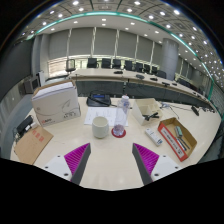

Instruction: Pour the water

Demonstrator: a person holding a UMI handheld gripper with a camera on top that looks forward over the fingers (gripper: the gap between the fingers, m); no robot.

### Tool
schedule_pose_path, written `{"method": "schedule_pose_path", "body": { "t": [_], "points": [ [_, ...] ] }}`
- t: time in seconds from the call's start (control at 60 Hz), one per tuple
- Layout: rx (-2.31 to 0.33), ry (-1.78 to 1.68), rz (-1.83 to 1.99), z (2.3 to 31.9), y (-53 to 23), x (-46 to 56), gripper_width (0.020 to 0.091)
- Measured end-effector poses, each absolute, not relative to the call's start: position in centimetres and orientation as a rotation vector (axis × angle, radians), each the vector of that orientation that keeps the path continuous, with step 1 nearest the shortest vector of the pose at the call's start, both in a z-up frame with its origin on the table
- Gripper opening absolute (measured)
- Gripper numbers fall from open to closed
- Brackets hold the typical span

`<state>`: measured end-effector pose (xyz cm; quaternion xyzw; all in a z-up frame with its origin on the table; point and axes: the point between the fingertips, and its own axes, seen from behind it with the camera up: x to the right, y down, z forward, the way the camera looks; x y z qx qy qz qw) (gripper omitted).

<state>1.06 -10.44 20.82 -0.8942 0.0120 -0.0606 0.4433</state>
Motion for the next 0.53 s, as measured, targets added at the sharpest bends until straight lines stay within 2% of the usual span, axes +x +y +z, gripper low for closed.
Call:
{"method": "schedule_pose_path", "body": {
  "t": [0.267, 0.533],
  "points": [
    [-2.219, -0.024, -0.128, 23.6, -18.5, -6.1, 0.0857],
    [-2.203, -0.053, -0.112, 24.9, -20.3, -8.8, 0.0858]
  ]
}}
